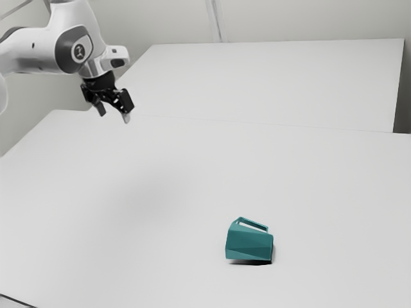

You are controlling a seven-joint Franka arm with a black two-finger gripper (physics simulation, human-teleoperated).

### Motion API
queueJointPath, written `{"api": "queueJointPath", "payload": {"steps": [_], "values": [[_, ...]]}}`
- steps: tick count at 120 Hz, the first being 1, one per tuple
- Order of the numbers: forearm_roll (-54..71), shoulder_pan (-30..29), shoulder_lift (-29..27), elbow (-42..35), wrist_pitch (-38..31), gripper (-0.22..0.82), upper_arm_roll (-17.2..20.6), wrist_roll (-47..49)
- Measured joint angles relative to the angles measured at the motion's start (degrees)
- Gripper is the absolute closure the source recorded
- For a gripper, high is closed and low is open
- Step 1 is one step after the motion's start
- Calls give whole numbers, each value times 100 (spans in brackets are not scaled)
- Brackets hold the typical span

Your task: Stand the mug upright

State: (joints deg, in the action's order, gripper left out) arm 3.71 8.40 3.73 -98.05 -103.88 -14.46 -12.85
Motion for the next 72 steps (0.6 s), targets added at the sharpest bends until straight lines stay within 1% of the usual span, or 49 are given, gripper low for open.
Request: {"api": "queueJointPath", "payload": {"steps": [16,24,35,46,63,72], "values": [[-108,-12,-146,-90,-31,0,-4,-26],[-189,28,-384,-226,-26,0,17,-37],[-406,84,-760,-697,-27,0,53,-37],[-924,85,-1068,-1392,-129,0,44,-47],[-1593,156,-1254,-2067,-292,0,76,-71],[-2023,231,-1243,-2298,-362,0,77,-88]]}}
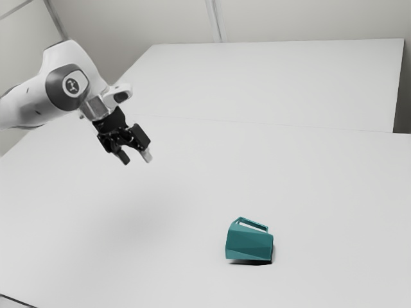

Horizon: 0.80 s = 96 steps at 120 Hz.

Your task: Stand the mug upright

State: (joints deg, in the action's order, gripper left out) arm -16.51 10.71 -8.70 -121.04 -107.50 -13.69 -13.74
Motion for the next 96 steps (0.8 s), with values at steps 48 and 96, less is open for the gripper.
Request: {"api": "queueJointPath", "payload": {"steps": [48,96], "values": [[-1647,706,289,-939,-480,0,-70,-69],[-2245,1334,827,-1096,-1093,0,-73,-561]]}}
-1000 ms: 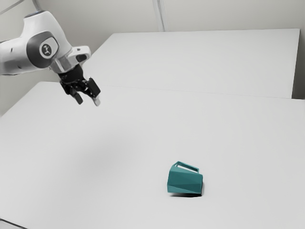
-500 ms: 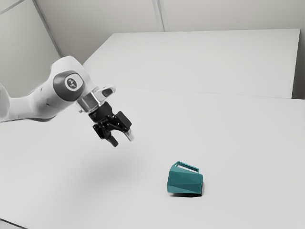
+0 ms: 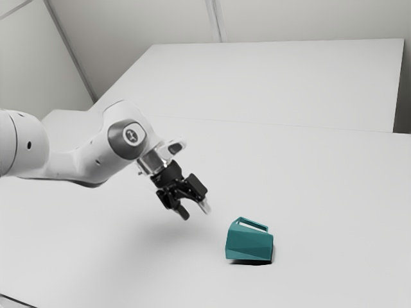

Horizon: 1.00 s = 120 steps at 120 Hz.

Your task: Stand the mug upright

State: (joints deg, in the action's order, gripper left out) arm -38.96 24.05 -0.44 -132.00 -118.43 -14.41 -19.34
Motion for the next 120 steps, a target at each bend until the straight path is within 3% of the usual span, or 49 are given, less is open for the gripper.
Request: {"api": "queueJointPath", "payload": {"steps": [66,120], "values": [[-1722,390,445,-111,-205,0,0,-1265],[-2113,772,718,-69,-222,0,0,-2110]]}}
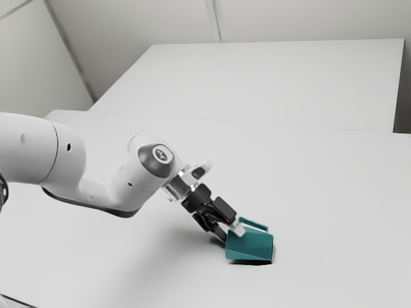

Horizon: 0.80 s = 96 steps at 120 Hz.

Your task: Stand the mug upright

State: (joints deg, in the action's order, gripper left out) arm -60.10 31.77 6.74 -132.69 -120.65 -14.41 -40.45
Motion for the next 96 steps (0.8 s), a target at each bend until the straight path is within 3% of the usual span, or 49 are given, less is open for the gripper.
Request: {"api": "queueJointPath", "payload": {"steps": [33,65,82,96], "values": [[-284,154,193,267,-24,2,8,-351],[-293,226,189,373,-129,52,8,-558],[-257,228,151,412,-162,66,11,-623],[-234,240,115,450,-185,71,23,-655]]}}
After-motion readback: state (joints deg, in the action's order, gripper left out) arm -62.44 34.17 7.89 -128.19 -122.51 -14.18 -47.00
